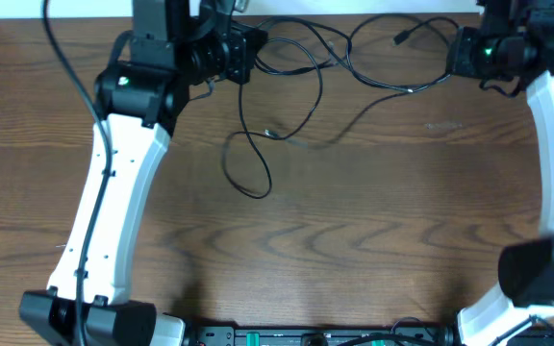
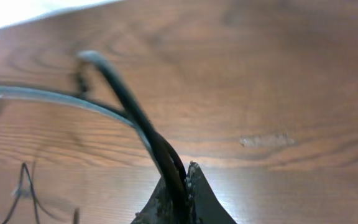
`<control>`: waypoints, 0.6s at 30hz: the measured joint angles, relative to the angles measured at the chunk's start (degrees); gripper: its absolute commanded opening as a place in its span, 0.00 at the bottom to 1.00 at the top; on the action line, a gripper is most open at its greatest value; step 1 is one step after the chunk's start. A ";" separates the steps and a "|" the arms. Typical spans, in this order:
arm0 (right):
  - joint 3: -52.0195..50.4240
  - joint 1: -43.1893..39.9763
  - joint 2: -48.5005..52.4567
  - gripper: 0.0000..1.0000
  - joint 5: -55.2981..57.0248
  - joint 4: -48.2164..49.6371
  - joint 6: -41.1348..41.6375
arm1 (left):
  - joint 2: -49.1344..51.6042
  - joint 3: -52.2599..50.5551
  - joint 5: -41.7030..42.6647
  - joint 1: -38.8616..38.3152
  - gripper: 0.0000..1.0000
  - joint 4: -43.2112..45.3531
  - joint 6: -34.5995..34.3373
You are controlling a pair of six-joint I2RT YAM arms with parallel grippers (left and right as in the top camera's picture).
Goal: Untangle cables
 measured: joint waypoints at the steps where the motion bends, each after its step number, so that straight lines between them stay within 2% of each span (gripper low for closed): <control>1: -0.02 -0.28 1.42 0.01 0.04 -0.24 0.17 | -0.39 0.00 -0.66 0.31 0.07 -0.28 0.00; 9: -0.02 -1.55 12.11 0.01 -1.40 -1.53 0.85 | -0.76 -0.04 -5.64 3.82 0.07 -2.23 -0.17; 18: -0.02 -2.82 15.78 0.01 -3.78 -1.97 0.85 | -0.76 -0.09 -14.29 10.27 0.07 -4.44 -0.24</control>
